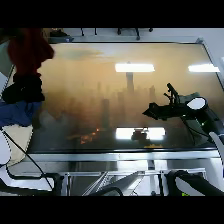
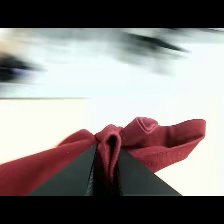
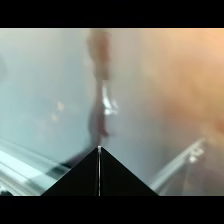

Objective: Fold the shirts.

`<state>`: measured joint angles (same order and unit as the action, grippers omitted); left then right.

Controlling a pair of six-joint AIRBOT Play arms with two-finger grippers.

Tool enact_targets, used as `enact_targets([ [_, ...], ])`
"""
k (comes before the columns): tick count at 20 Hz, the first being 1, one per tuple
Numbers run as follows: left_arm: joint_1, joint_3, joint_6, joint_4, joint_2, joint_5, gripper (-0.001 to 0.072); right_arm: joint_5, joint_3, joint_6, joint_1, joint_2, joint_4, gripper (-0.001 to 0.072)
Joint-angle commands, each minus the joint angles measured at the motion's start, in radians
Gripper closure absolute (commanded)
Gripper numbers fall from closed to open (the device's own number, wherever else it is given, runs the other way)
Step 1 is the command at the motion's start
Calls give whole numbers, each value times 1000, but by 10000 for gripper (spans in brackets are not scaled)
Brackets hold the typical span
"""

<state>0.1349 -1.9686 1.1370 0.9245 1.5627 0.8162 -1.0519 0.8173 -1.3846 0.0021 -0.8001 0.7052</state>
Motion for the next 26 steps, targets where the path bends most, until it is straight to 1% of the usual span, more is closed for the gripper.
enact_targets([
  [1,-203,10,-16,-206,-26,256,689,48,0,0,1,-4,-61,692],
  [3,-327,41,75,-162,-21,299,689,49,0,0,0,-4,-63,692],
  [5,-434,103,171,-42,-21,304,689,23,0,11,-1,-4,-62,693],
  [7,-517,174,262,81,-21,345,690,-16,1,79,-5,-1,-63,693],
  [8,-554,214,304,127,-24,377,690,-44,1,84,-21,5,-63,693],
  [11,-625,337,356,203,-40,456,690,-132,4,115,-141,46,-63,693],
  [13,-651,422,364,222,-60,489,688,-202,10,137,-249,72,-63,683],
  [14,-657,454,370,227,-66,509,683,-226,11,138,-291,79,-63,576],
  [15,-655,474,372,228,-67,533,497,-231,13,142,-314,84,-63,327],
  [16,-655,487,402,228,-67,555,7,-228,13,145,-320,84,-71,251],
  [17,-650,494,449,228,-70,582,9,-228,13,172,-316,82,-84,254],
  [19,-631,495,452,230,-84,634,9,-228,13,212,-284,71,-108,254],
  [20,-616,495,451,243,-97,654,10,-228,13,212,-259,59,-107,253],
  [21,-597,495,449,277,-115,675,10,-228,13,212,-228,42,-107,254],
  [23,-557,499,443,403,-160,703,10,-203,13,212,-170,6,-101,253],
  [24,-532,520,443,441,-188,696,10,-167,13,219,-135,-19,-100,253],
  [26,-468,615,435,435,-248,639,10,-90,13,249,-72,-71,-101,253],
])
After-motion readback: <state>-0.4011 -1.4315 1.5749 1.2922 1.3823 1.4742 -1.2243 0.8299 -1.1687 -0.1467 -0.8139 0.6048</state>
